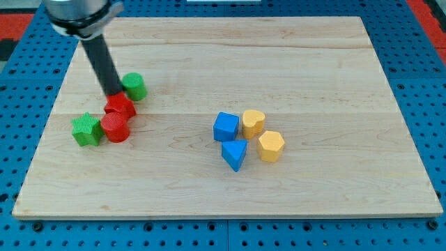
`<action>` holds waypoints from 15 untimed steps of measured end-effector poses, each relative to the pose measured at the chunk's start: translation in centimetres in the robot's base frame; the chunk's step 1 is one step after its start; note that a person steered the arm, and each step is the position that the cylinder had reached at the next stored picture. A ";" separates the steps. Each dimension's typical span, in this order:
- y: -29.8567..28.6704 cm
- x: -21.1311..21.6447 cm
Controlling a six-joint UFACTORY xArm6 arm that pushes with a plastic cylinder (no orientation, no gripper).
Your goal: Push green circle towards top left
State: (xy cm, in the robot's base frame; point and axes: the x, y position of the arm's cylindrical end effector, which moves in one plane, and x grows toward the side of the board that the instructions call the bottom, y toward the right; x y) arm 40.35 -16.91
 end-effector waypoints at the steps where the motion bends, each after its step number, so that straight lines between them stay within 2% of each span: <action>1: 3.2 -1.1; 2: 9.2 -1.5; 3: 11.6 -2.9; 6: 12.3 -3.1; 8: 10.0 -5.4; 9: 6.9 -6.7; 11: 5.0 -4.0; 13: -3.5 -10.0; 14: -1.0 -4.6; 15: -7.7 -4.0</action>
State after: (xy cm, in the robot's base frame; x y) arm 36.32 -24.62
